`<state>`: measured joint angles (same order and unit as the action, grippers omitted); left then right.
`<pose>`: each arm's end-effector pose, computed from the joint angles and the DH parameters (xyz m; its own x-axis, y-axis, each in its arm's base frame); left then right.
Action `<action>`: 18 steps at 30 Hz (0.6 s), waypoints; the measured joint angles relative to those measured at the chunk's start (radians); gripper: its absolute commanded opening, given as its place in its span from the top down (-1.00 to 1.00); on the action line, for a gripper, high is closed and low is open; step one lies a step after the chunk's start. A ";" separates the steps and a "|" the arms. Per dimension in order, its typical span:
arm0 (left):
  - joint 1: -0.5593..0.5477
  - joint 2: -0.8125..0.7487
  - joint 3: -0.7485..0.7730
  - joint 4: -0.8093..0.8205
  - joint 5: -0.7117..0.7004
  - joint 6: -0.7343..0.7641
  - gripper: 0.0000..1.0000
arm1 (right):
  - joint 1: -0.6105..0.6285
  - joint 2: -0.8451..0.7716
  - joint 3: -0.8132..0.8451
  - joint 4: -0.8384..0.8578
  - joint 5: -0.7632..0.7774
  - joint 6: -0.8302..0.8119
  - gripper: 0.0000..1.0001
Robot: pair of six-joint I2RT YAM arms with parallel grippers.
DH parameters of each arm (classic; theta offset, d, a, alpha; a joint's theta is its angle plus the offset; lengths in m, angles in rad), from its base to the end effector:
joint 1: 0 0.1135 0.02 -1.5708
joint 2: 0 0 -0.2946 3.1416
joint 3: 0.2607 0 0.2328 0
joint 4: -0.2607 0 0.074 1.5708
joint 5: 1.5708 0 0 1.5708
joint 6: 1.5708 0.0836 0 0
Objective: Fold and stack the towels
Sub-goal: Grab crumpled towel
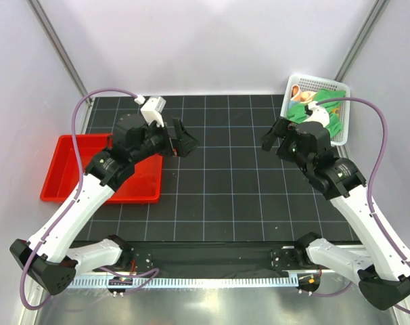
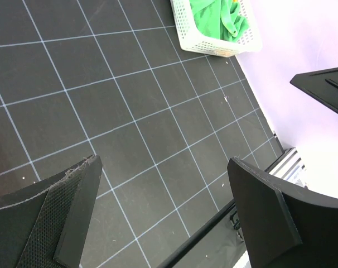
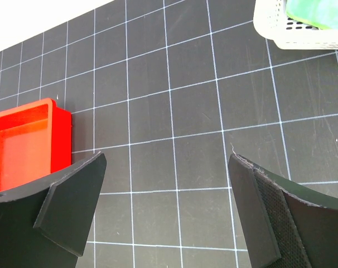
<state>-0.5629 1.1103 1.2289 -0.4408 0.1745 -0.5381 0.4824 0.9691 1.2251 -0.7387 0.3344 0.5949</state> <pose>0.2067 -0.1476 0.4141 -0.5707 -0.2367 -0.7863 0.4336 0.7263 -0.5333 0.1821 0.0644 0.4004 -0.4418 0.3662 -0.8190 0.0808 0.9254 0.3702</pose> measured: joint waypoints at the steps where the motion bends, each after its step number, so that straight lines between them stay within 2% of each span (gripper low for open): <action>1: 0.000 0.000 0.000 0.000 0.000 0.000 -0.99 | 0.000 0.000 0.000 0.000 -0.001 -0.003 -0.99; 6: 0.000 0.002 0.000 -0.002 0.000 0.000 -0.99 | 0.000 0.041 0.029 0.021 0.003 -0.045 -0.99; 10: 0.000 0.014 0.015 -0.037 -0.019 0.010 -0.99 | -0.029 0.201 0.151 0.048 0.062 -0.095 -0.96; 11: 0.000 0.017 0.019 -0.046 -0.025 0.014 -0.99 | -0.061 0.267 0.196 0.058 0.054 -0.105 -0.80; 15: 0.000 0.020 0.025 -0.073 -0.034 0.023 -0.99 | -0.243 0.558 0.414 0.053 0.021 -0.139 -0.66; 18: 0.000 0.019 0.025 -0.082 -0.034 0.022 -0.99 | -0.367 0.754 0.532 0.032 0.047 -0.177 -0.40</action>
<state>-0.5629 1.1297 1.2537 -0.5228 0.1410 -0.5163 0.1150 1.7233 1.7569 -0.7067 0.3813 0.4179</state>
